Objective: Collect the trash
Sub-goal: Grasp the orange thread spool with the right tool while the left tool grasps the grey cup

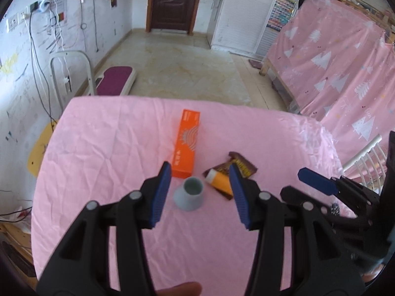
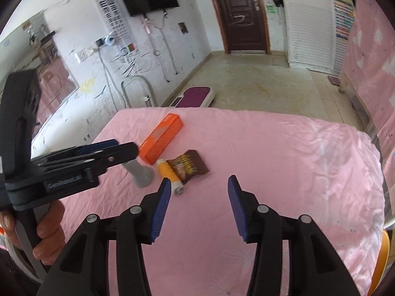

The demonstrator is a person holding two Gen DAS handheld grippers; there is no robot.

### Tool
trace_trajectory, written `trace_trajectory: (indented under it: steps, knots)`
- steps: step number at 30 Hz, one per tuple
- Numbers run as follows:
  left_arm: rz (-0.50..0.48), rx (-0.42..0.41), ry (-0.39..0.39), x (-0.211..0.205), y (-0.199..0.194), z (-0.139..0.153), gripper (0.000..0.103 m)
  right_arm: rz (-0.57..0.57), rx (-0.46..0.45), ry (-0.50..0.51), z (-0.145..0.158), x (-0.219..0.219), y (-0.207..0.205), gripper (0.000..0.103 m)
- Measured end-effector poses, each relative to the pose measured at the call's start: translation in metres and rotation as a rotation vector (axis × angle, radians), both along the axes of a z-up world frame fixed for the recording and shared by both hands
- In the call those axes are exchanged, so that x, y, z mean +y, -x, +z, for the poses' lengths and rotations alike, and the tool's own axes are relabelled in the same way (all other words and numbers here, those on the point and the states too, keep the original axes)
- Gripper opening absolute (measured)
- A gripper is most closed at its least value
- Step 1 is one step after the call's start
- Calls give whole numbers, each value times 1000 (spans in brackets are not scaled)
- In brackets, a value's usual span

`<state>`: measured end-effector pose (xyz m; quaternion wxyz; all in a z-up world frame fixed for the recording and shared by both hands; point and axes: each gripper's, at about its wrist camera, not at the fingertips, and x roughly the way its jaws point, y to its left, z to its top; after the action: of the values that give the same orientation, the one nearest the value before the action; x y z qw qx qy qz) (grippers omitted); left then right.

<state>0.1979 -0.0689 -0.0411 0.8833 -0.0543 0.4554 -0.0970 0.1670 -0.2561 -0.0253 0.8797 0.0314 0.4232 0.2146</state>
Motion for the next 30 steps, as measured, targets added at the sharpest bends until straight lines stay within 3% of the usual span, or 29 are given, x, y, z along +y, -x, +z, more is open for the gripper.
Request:
trace_trajectory:
  steps: [8, 15, 25, 27, 28, 30]
  knots:
    - [0, 51, -19, -1, -13, -18, 45, 93, -10, 70, -9, 35, -2, 38]
    - [-9, 96, -11, 0, -20, -32, 20, 126, 0, 122, -21, 49, -8, 38]
    - [-17, 97, 22, 9, -16, -31, 18, 159, 3, 160, -28, 68, -11, 37]
    - [-20, 103, 36, 14, -16, -31, 18, 161, 7, 167, -30, 70, -13, 31]
    - [-22, 105, 42, 14, -15, -30, 18, 164, 10, 168, -31, 71, -13, 21]
    - [-21, 103, 43, 16, -14, -29, 18, 173, 12, 171, -32, 72, -12, 13]
